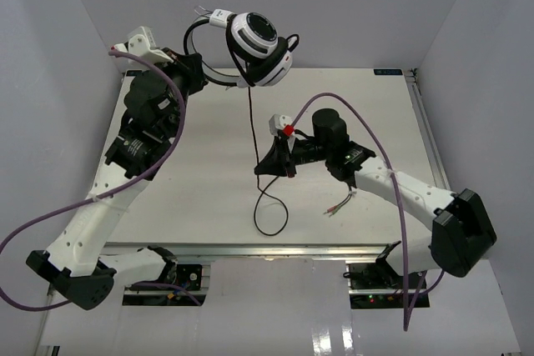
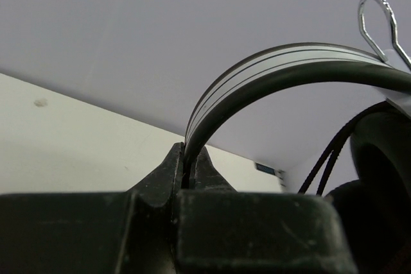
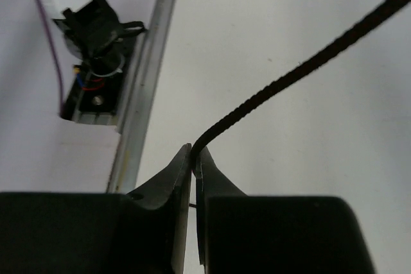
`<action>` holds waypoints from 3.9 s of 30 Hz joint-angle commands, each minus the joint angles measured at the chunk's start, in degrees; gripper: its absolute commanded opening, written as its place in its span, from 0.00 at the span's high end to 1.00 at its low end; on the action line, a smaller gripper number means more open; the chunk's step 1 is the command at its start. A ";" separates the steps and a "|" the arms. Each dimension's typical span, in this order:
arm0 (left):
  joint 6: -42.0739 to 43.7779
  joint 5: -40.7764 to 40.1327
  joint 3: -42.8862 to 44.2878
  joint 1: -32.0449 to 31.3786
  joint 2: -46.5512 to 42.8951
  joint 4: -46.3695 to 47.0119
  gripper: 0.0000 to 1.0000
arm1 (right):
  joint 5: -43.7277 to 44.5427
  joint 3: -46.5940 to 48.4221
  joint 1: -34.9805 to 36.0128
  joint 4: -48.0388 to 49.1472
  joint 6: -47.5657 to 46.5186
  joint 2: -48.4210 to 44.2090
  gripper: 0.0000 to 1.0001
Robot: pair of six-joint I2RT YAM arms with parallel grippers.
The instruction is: Wrap the headphones
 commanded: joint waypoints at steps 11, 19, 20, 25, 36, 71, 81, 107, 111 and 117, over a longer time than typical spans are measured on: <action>30.87 -5.88 -6.53 0.50 14.92 9.06 1.00 | 64.68 19.25 1.65 -31.17 -44.04 -11.76 0.92; 31.60 16.77 -8.43 -1.68 13.37 -2.75 1.00 | 69.65 17.15 0.84 -18.62 -47.37 -4.60 0.92; 31.31 20.93 -9.02 -1.68 12.40 -2.99 1.00 | 68.42 16.01 0.39 -17.66 -46.17 -4.22 0.92; 26.71 34.75 -12.05 -1.57 7.92 -2.63 1.00 | 54.95 13.01 -6.12 -14.63 -35.31 -4.45 0.92; 10.15 43.95 -10.86 -1.26 5.52 0.33 1.00 | -4.63 12.91 -21.16 -15.28 -10.91 -0.69 0.68; -13.39 -14.47 1.24 -0.54 12.26 11.85 1.00 | -8.75 -11.38 -12.59 27.28 27.23 -6.81 0.92; 26.50 -11.61 -3.74 -0.71 24.06 8.77 1.00 | 32.21 19.93 -6.70 -39.58 -26.54 -6.16 0.92; 3.85 52.99 -24.35 -0.62 1.23 19.36 1.00 | -1.13 5.20 -24.40 -10.95 -10.12 -0.01 0.92; -3.19 63.56 -21.32 -0.38 5.44 23.58 1.00 | -8.35 2.39 -24.60 1.82 1.00 -0.57 0.92; -5.45 68.89 -15.98 -0.06 8.88 23.60 1.00 | -11.45 4.07 -26.53 2.74 2.04 -0.01 0.77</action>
